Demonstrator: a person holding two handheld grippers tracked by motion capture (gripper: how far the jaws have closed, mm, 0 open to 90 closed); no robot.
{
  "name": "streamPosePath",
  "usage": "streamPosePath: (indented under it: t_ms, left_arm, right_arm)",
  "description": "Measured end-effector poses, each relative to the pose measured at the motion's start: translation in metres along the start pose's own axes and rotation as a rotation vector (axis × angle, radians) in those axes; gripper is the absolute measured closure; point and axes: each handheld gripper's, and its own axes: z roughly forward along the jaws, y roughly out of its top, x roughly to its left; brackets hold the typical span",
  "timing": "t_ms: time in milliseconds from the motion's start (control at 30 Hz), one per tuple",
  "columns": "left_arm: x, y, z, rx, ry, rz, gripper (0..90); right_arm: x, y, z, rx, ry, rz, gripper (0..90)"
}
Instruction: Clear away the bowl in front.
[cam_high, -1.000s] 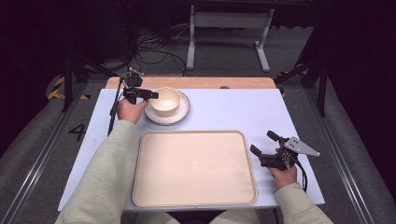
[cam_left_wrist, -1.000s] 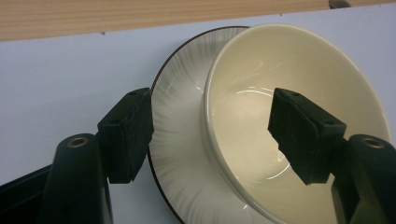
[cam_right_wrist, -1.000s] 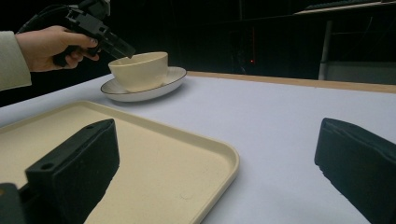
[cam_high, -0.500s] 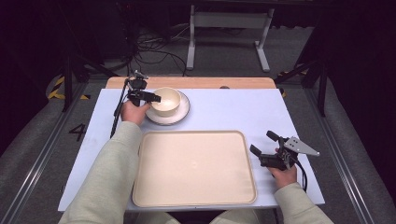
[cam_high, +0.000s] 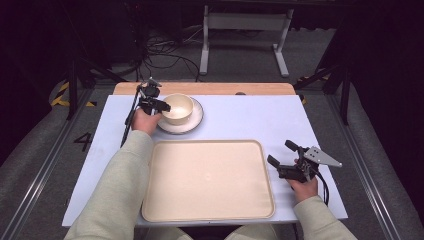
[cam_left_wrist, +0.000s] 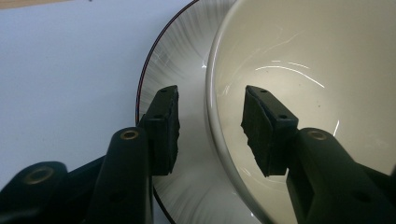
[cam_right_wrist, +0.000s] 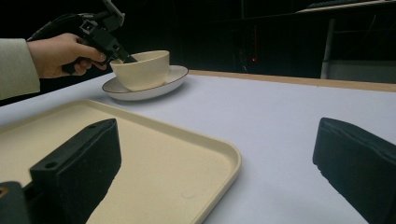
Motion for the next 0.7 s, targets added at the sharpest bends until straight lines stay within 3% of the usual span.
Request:
streamPosePath:
  t_ms: [133, 267, 367, 533, 700]
  left_arm:
    - [0.0004, 0.0005, 0.0005, 0.012, 0.010, -0.013, 64.1]
    - [0.0023, 0.0011, 0.0012, 0.019, 0.003, -0.088, 69.9]
    - [0.0021, 0.0019, 0.0011, 0.022, -0.002, -0.102, 74.0]
    - [-0.0027, 0.0040, 0.0012, 0.033, 0.025, -0.096, 82.1]
    - [0.0001, 0.0038, 0.0013, 0.023, -0.010, -0.163, 82.8]
  right_arm:
    - [0.0000, 0.0000, 0.0000, 0.000, 0.000, 0.000, 1.5]
    - [0.0000, 0.0000, 0.0001, 0.001, 0.000, 0.000, 1.7]
    - [0.0002, 0.0000, 0.0002, 0.001, 0.000, 0.001, 1.9]
    - [0.0001, 0.0000, 0.0002, 0.001, 0.000, 0.002, 1.9]
    - [-0.0001, 0.0000, 0.0002, 0.001, 0.000, 0.004, 2.2]
